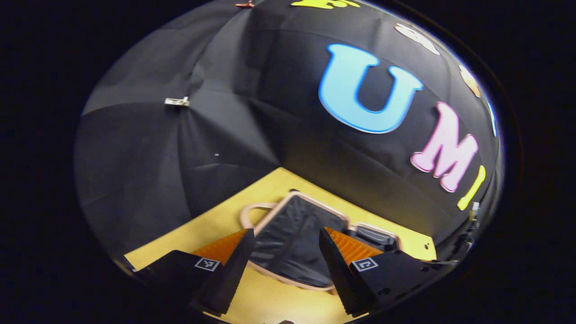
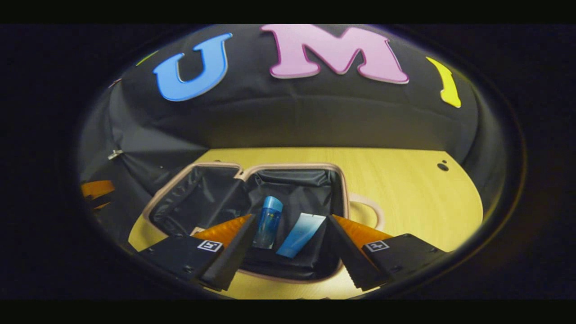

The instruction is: First open the suitcase, pack the skin care products into it, and then close the suitcase.

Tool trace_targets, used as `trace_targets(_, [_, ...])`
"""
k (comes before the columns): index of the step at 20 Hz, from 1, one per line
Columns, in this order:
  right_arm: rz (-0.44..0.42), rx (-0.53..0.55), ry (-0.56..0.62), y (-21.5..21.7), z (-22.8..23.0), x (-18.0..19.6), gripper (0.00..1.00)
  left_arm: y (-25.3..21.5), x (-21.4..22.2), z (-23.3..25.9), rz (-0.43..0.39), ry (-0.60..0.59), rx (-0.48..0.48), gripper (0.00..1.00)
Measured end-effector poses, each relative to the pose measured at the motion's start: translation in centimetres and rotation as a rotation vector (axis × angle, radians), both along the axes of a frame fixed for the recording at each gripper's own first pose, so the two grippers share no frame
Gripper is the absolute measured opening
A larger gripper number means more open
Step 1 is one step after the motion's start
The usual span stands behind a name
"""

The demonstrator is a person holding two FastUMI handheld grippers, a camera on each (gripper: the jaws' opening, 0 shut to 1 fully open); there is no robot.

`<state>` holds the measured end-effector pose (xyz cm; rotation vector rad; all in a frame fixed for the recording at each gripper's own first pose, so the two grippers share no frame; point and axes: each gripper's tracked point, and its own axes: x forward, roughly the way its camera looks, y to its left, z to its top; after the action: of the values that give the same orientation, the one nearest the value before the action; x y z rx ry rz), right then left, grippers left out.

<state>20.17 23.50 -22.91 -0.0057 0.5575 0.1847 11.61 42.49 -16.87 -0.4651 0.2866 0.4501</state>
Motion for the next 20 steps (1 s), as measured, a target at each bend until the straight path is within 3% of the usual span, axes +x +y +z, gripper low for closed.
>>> trace_targets(3, [0.013, -0.008, -0.033, -1.8, 2.1, -4.5, 0.97, 4.9, 2.6, -3.4, 0.026, 0.040, -0.049, 0.95])
trace_targets(6, [0.020, -0.073, -0.042, -4.9, 2.8, -7.6, 0.97, 7.0, 6.5, -7.3, -0.014, 0.051, -0.220, 0.95])
trace_targets(9, [-0.032, -0.154, 0.009, -9.5, 2.0, -10.0, 0.97, 8.2, 10.2, -9.7, -0.013, 0.007, -0.367, 0.95])
trace_targets(12, [-0.124, -0.143, 0.053, -12.8, 2.2, -12.1, 0.98, 9.4, 12.1, -11.5, -0.026, 0.050, -0.429, 0.93])
trace_targets(15, [-0.195, -0.103, 0.080, -14.3, 3.6, -13.7, 0.98, 9.2, 13.3, -13.5, -0.039, 0.100, -0.492, 0.80])
trace_targets(18, [-0.195, -0.113, 0.058, -14.9, 5.4, -13.6, 0.98, 8.4, 13.4, -14.7, -0.060, 0.129, -0.571, 0.68])
trace_targets(20, [-0.184, -0.156, 0.028, -15.3, 6.4, -13.4, 0.98, 8.4, 13.6, -14.0, -0.056, 0.105, -0.604, 0.38])
